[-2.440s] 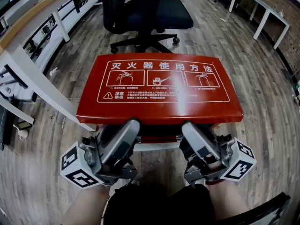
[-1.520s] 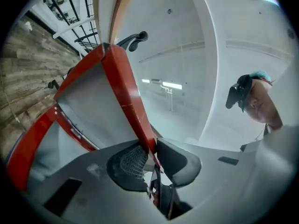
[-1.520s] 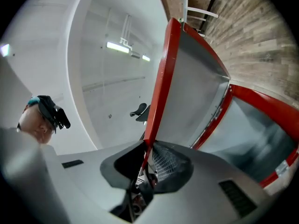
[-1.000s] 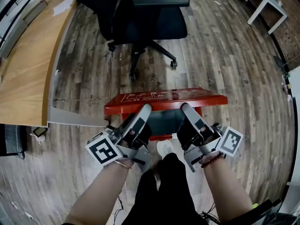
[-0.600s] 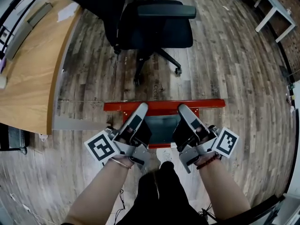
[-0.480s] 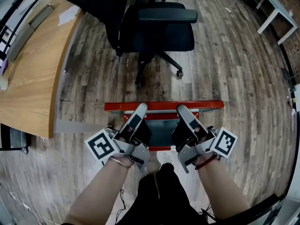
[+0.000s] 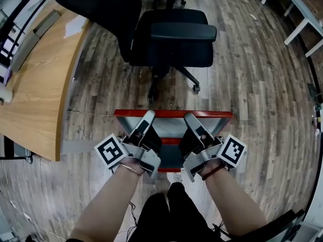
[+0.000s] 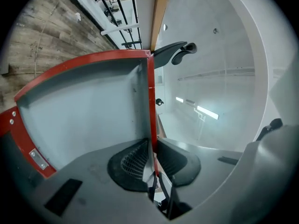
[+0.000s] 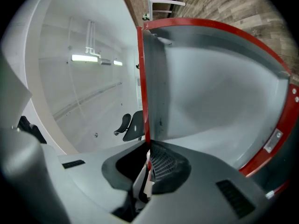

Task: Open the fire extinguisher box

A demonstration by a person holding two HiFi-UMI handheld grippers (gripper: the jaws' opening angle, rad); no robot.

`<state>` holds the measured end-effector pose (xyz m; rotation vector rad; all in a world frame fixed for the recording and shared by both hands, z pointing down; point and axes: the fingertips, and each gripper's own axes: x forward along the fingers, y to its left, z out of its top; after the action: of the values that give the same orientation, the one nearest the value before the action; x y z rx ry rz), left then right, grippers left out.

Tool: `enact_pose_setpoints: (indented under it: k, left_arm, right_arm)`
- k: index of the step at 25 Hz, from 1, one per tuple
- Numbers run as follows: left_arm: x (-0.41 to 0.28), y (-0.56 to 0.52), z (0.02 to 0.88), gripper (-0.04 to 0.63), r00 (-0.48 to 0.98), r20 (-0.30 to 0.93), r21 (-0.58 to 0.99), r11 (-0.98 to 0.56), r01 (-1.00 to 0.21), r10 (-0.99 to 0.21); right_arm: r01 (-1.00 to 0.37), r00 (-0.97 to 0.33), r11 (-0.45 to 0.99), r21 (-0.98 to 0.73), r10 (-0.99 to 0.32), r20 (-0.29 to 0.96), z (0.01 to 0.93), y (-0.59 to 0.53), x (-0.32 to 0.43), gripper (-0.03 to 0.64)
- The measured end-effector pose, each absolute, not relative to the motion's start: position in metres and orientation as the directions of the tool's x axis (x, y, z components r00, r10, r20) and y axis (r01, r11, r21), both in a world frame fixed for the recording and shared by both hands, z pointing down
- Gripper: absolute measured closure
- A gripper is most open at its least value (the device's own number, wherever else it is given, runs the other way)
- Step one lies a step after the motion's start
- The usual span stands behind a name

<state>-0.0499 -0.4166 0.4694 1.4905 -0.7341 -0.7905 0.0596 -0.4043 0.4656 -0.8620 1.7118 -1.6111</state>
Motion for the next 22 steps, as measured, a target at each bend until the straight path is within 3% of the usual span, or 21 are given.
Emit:
enact_pose_setpoints:
  k: [10,22]
  left_arm:
    - [-0.044,-0.474,0.503,0.554,0.547,0.061,0.998,0.063,-0.016,-0.835]
    - [-0.044,-0.5,0.53,0.549,0.495,0.068,0.997,0.077,-0.002,-0.866]
  right_arm:
    - [-0.026,-0.603,-0.091,-0.996,-0.793,0.088,0.499,-0.461,0.067,0.589]
    - [0.003,-0.613,-0.122,-0.993,-0.785,0.094,0.528,-0.49,0.067,0.589]
